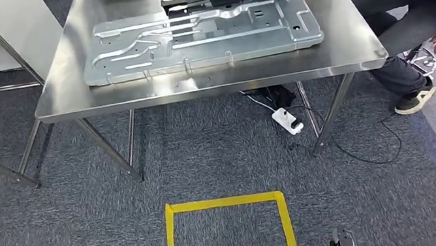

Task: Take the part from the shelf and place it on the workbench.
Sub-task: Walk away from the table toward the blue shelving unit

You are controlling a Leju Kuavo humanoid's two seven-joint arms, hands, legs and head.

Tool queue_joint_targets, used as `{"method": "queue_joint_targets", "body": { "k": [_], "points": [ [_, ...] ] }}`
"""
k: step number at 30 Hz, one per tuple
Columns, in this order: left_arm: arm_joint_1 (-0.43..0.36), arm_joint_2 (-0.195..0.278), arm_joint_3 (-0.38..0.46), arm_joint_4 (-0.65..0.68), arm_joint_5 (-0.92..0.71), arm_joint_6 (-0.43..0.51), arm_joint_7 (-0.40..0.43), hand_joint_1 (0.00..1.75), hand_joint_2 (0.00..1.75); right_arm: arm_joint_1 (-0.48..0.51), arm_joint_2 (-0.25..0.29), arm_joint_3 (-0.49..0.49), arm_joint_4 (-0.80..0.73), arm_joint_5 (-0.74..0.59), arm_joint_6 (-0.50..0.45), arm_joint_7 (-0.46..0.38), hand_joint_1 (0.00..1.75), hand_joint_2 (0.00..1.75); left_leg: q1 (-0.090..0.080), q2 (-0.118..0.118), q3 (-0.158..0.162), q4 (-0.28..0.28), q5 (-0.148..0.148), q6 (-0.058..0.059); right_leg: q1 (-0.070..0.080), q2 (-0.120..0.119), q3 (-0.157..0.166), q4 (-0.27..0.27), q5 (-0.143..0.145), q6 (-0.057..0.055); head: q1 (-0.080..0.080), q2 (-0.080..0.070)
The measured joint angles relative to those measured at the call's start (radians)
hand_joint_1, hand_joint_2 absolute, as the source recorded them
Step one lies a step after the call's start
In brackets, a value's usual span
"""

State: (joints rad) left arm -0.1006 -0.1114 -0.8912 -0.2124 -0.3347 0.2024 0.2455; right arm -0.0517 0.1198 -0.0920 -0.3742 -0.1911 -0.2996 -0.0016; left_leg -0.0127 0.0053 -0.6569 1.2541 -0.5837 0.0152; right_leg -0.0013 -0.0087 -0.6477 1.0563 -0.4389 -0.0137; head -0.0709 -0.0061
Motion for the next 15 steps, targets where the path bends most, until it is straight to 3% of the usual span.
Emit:
{"method": "queue_joint_targets", "body": {
  "k": [2, 3, 5, 6, 8, 9, 10, 11, 13, 15],
  "points": [
    [-0.008, 0.004, -0.010, 0.000, -0.007, -0.010, 0.008, 0.00, 0.00, -0.012, 0.010, 0.013, 0.059, 0.030, 0.009, 0.028, 0.00, 0.00, -0.024, 0.001, 0.157, -0.197, 0.016, 0.047, 0.004, -0.002, -0.027, -0.017, 0.048, 0.006, -0.001, 0.000],
    [-0.012, 0.007, -0.014, 0.001, -0.011, -0.014, 0.012, 0.00, 0.00, -0.017, 0.014, 0.020, 0.081, 0.044, 0.013, 0.045, 0.00, 0.00, -0.032, 0.001, 0.219, -0.295, 0.017, 0.065, 0.004, -0.002, -0.033, -0.026, 0.069, 0.012, -0.002, 0.000],
    [-0.010, 0.008, -0.018, 0.001, -0.018, -0.014, 0.015, 0.00, 0.00, -0.016, 0.015, 0.025, 0.097, 0.053, 0.013, 0.059, 0.00, 0.00, -0.028, -0.001, 0.213, -0.321, 0.052, 0.070, 0.003, 0.001, -0.041, -0.015, 0.054, 0.024, -0.002, 0.000],
    [-0.009, 0.009, -0.021, 0.001, -0.020, -0.015, 0.014, 0.00, 0.00, -0.016, 0.015, 0.029, 0.104, 0.058, 0.013, 0.063, 0.00, 0.00, -0.024, -0.002, 0.207, -0.332, 0.070, 0.071, 0.003, 0.004, -0.054, 0.020, 0.021, 0.030, 0.000, 0.000],
    [-0.007, 0.008, -0.028, 0.001, -0.025, -0.016, 0.013, 0.00, 0.00, -0.016, 0.015, 0.040, 0.117, 0.066, 0.012, 0.066, 0.00, 0.00, -0.020, -0.005, 0.183, -0.330, 0.091, 0.072, -0.004, 0.008, -0.084, 0.134, -0.074, 0.041, 0.004, 0.000],
    [-0.007, 0.008, -0.031, 0.001, -0.026, -0.017, 0.013, 0.00, 0.00, -0.016, 0.015, 0.045, 0.122, 0.069, 0.012, 0.066, 0.00, 0.00, -0.018, -0.007, 0.169, -0.325, 0.099, 0.069, -0.008, 0.008, -0.090, 0.184, -0.108, 0.046, 0.004, 0.000],
    [-0.006, 0.008, -0.032, 0.001, -0.027, -0.017, 0.013, 0.00, 0.00, -0.017, 0.015, 0.049, 0.127, 0.071, 0.012, 0.066, 0.00, 0.00, -0.015, -0.011, 0.154, -0.317, 0.106, 0.064, -0.012, 0.007, -0.080, 0.206, -0.125, 0.052, 0.004, 0.000],
    [-0.005, 0.008, -0.033, 0.001, -0.029, -0.018, 0.013, 0.00, 0.00, -0.017, 0.015, 0.052, 0.132, 0.072, 0.012, 0.066, 0.00, 0.00, -0.011, -0.017, 0.137, -0.305, 0.111, 0.059, -0.017, 0.008, -0.052, 0.192, -0.125, 0.058, 0.003, 0.000],
    [-0.005, 0.008, -0.036, 0.001, -0.032, -0.020, 0.013, 0.00, 0.00, -0.018, 0.014, 0.060, 0.139, 0.081, 0.017, 0.071, 0.00, 0.00, -0.001, -0.032, 0.099, -0.271, 0.115, 0.046, -0.029, 0.024, 0.042, 0.081, -0.105, 0.072, 0.004, 0.000],
    [-0.007, 0.008, -0.042, 0.001, -0.032, -0.026, 0.014, 0.00, 0.00, -0.021, 0.014, 0.074, 0.145, 0.103, 0.032, 0.086, 0.00, 0.00, 0.001, -0.045, 0.064, -0.229, 0.112, 0.033, -0.033, 0.045, 0.099, 0.001, -0.095, 0.068, 0.003, 0.000]
  ]
}}
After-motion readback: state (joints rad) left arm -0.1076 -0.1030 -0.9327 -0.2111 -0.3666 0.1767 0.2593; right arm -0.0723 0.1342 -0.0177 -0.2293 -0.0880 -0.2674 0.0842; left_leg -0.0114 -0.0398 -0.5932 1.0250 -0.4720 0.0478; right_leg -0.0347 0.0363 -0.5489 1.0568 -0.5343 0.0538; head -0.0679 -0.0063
